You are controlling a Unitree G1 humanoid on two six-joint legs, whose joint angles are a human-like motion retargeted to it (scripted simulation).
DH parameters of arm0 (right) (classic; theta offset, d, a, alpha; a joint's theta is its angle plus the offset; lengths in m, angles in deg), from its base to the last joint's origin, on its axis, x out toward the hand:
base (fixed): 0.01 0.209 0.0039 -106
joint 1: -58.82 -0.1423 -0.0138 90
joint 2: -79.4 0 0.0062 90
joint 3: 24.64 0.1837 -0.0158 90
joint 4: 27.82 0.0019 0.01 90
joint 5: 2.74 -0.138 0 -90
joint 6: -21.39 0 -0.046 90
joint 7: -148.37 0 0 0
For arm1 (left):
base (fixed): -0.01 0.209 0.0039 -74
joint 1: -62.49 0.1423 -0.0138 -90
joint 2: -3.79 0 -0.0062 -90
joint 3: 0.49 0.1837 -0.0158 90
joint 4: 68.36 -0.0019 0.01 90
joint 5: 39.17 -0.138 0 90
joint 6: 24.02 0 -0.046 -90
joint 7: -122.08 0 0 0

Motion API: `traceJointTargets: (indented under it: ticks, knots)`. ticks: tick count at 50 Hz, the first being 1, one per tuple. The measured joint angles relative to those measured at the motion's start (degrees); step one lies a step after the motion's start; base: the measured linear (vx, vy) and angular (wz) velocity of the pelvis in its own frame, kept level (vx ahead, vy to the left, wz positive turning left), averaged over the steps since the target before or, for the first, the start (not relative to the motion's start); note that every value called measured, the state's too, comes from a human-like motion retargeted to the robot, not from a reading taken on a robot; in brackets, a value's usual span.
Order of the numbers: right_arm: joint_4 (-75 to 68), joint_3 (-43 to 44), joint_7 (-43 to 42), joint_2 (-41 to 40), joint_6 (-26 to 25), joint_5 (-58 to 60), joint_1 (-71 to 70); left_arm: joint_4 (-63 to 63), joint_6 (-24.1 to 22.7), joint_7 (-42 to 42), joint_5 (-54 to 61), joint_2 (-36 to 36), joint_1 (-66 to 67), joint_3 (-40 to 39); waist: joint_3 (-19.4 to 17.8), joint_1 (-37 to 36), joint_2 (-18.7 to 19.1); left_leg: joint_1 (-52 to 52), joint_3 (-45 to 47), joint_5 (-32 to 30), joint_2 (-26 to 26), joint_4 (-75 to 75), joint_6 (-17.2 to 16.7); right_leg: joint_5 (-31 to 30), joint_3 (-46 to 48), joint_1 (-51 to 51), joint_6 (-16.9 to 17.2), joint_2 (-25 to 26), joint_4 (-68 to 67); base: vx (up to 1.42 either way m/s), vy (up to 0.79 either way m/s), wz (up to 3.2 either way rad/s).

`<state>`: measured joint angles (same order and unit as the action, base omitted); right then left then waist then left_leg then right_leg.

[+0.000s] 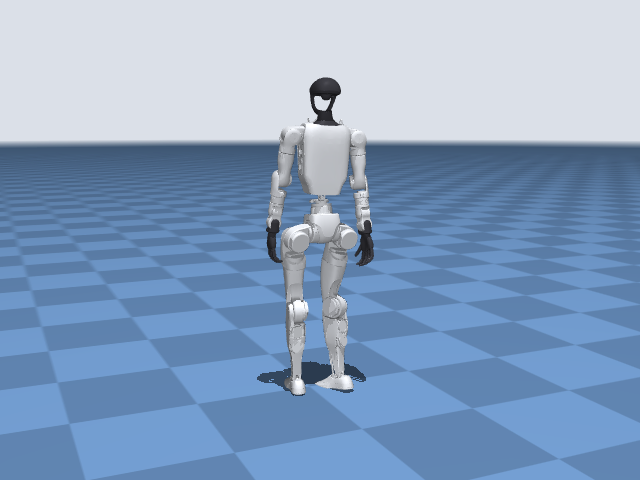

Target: Upper body actions

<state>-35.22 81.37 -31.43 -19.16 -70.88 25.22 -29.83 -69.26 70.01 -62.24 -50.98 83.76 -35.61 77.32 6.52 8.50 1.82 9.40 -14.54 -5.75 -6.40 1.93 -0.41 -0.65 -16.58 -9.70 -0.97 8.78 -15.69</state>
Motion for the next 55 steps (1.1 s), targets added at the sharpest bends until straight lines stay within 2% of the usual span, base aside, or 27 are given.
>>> traceJointTargets:
  ticks: [3, 6, 8, 10, 13, 17, 20, 22, 25, 27, 32, 37, 42, 44, 51, 55]
  knots:
    - [0.0, 0.53, -0.15, 0.3, -0.24, -0.11, 0.75, 0.7, -0.02, -0.16, 0.0, 0.71, -1.9, 0.92, -1.92, 0.22, 0.11, 0.88, -4.17, -1.5, -0.43, 0.33, -1.94, 1.91, 0.61, 1.11, 1.79, -0.35, 0.87, -0.13, -0.16, 2.35]
    - [0.0, 0.3, 0.13, 0.43, -0.54, -0.06, 1.25, 2.16, -0.19, -0.41, -0.31, 1.36, -2.84, 1.2, -3.5, -1.97, -1.18, 2.38, -6.57, -2.04, -1.68, 0.91, -3.73, 2.79, 9.93, 2.94, -0.8, -2.42, 4.71, -0.13, -0.13, 1.95]
    - [0.0, 0.37, 0.34, 0.63, -0.66, 0.27, 1.32, 3.18, -0.32, -0.55, -0.39, 1.52, -3.08, 1.49, -4.34, -4.52, -2.23, 3.64, -7.66, -2.28, -2.89, 1.19, -4.31, 1.8, 13.66, 4.03, -1.18, -3.23, 7.28, -0.12, -0.12, 1.84]
    - [0.06, 0.95, 0.24, 1.04, -0.42, 0.8, 1.09, 3.82, -0.28, -0.08, -0.24, 1.0, -3.35, 1.68, -5.75, -7.59, -2.07, 4.83, -8.83, -1.96, -2.83, 1.39, -4.34, 0.46, 18.76, 4.34, 0.96, -5.87, 9.28, -0.17, -0.06, 1.82]
    - [1.6, 0.36, -0.26, 2.31, 0.19, 1.8, 1.06, 3.32, -0.67, 1.02, 1.56, 0.16, -3.29, 0.53, -7.49, -11.27, -3.4, 6.47, -4.4, 0.17, -2.68, 0.52, -2.84, -1.19, 25.98, 6.49, 0.04, -6.6, 13.05, -0.11, 0.01, 1.78]
    - [3.1, 0.04, -1.79, 4.2, -0.58, 3.76, 0.75, 2.25, -0.91, 0.63, 3.62, 0.0, -1.03, -1.55, -7.2, -9.07, -3.7, 9.34, 5.14, 3.95, -1.17, -1.19, 0.53, -0.4, 35.0, 6.72, -0.74, -7.99, 14.59, 0.0, 0.04, 2.66]
    - [3.5, 0.85, -2.92, 5.59, -0.53, 2.13, 0.62, 0.98, -0.56, 2.51, 3.89, -0.43, 0.34, -3.3, -7.54, -7.68, -3.72, 9.91, 17.8, 7.06, 0.82, -2.85, 1.85, 0.83, 42.2, 7.47, -0.83, -9.57, 15.37, 0.04, 0.11, 2.78]
    - [3.49, 1.09, -3.53, 6.05, -0.23, 0.64, 0.63, 0.09, -0.57, 4.13, 4.49, -0.46, 1.22, -4.82, -7.86, -7.36, -3.83, 8.57, 32.45, 8.55, 3.55, -3.34, -0.98, 1.8, 46.53, 8.21, -0.91, -10.22, 15.93, 0.1, 0.09, 2.58]
    - [3.54, 1.45, -4.37, 6.36, -0.31, 1.37, 1.21, -0.61, -0.91, 5.75, 5.58, -0.38, 3.15, -5.94, -7.31, -8.92, -4.78, 5.47, 52.29, 9.48, 5.46, -3.33, -2.21, 3.06, 52.04, 8.76, -0.66, -12.12, 16.56, 0.26, 0.1, 2.28]
    - [3.87, 1.51, -4.5, 6.27, -0.76, 3.26, 2.03, -0.98, -1.01, 7.19, 5.94, -0.31, 4.55, -6.65, -6.16, -10.27, -5.21, 3.72, 56.98, 9.41, 5.27, -2.73, -1.89, 4.11, 55.54, 8.65, -0.32, -13.18, 16.56, 0.26, 0.09, 2.27]
    - [4.87, 1.55, -5.06, 5.09, -1.78, 6.76, 3.17, -2.81, -1.12, 10.11, 8.48, -0.14, 7.37, -9.86, -2.92, -11.88, -6.4, 1.76, 57.25, 8.37, 5.42, 3.01, 0.89, 6.83, 63.25, 8.23, 0.89, -15.45, 16.06, 0.2, 0.02, 2.2]
    - [5.66, 1.77, -3.4, 3.03, -1.72, 4.53, 1.98, -4.33, 0.56, 8.39, 10.67, -0.4, 9.62, -13.56, 0.64, -10.13, -6.77, -3.28, 68.22, 7.85, 6.79, 2.91, 3.04, 9.38, 73.53, 8.55, 3.23, -16.99, 14.43, 0.18, -0.08, 2.11]
    - [9.35, 1.97, -1.58, 0.88, -0.39, 2.15, 0.95, -4.32, 0.02, 8.13, 12.09, -2.02, 11.32, -15.51, 2.18, -10.16, -4.68, -4.52, 69.15, 2.68, 6.2, -2.31, 1.59, 11.33, 80.38, 10.98, 5.03, -15.39, 12.36, 0.29, -0.13, 1.36]
    - [10.66, 1.41, -1.18, 0.21, 0.09, 1.53, 0.62, -4.24, -0.12, 7.94, 11.52, -2.7, 11.45, -16.05, 2.05, -10.86, -4.46, -3.57, 64.16, 2.61, 4.99, -3.42, 2.82, 11.3, 80.8, 12.25, 5.08, -15.39, 11.55, 0.42, -0.12, 0.82]
    - [10.62, -0.44, 1.19, -1.4, 1.39, 0.47, -0.39, -2.97, -0.81, 7.89, 8.65, -3.16, 10.4, -15.1, 2.66, -13.91, -5.62, -2.3, 55.25, 4.22, 2.73, -3.45, 4.49, 9.83, 83.78, 16.06, 6.42, -15.52, 10.46, 0.44, -0.14, 0.94]
    - [10.49, -1.06, 2.24, -1.34, 0.58, 3.53, -0.27, -2.61, -0.92, 7.38, 8.55, -3.45, 9.59, -13.94, 2.84, -16.54, -4.92, -2.36, 51.5, 5.35, 3.09, -3.09, 5.15, 6.65, 83.09, 17.44, 4.52, -15.79, 6.87, 0.42, -0.17, 0.69]
